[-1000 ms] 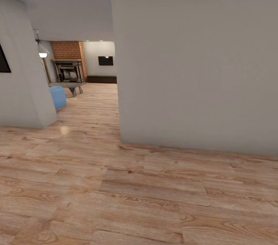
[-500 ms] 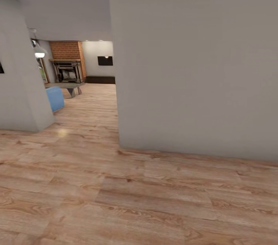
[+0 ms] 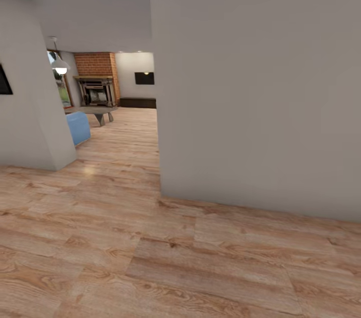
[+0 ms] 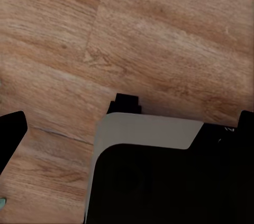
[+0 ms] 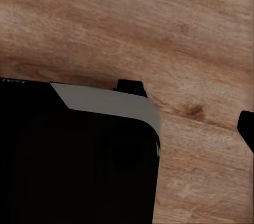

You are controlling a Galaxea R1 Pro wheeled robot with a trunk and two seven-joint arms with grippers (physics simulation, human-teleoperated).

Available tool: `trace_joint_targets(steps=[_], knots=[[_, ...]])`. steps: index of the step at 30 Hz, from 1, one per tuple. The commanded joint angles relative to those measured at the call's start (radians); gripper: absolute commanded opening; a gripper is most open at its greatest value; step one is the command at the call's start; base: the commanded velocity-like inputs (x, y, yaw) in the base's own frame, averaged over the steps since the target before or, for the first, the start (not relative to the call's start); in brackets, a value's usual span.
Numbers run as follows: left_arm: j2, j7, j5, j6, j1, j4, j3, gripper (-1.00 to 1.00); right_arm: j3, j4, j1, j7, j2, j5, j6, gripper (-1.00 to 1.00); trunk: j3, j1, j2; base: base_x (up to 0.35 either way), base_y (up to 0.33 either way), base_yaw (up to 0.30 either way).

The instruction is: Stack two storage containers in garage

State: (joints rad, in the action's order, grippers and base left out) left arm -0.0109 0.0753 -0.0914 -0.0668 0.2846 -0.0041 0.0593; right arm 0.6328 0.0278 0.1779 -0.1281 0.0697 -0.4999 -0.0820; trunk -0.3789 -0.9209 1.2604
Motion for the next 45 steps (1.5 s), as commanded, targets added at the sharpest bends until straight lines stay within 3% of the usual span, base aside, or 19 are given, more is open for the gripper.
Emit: trace_joint_targets(steps=[1, 45], knots=[[0.0, 0.001, -0.008, -0.004, 0.001, 0.0, 0.005, 1.0, 0.008, 0.003, 0.001, -0.001, 0.001, -0.009, -0.005, 1.0, -0.002, -0.001, 0.001, 0.322, 0.0, 0.224], [0.0, 0.001, -0.008, -0.005, 0.001, 0.0, 0.005, 1.0, 0.008, 0.003, 0.0, -0.001, 0.001, -0.009, -0.005, 1.0, -0.034, -0.001, 0.001, 0.322, 0.0, 0.231]])
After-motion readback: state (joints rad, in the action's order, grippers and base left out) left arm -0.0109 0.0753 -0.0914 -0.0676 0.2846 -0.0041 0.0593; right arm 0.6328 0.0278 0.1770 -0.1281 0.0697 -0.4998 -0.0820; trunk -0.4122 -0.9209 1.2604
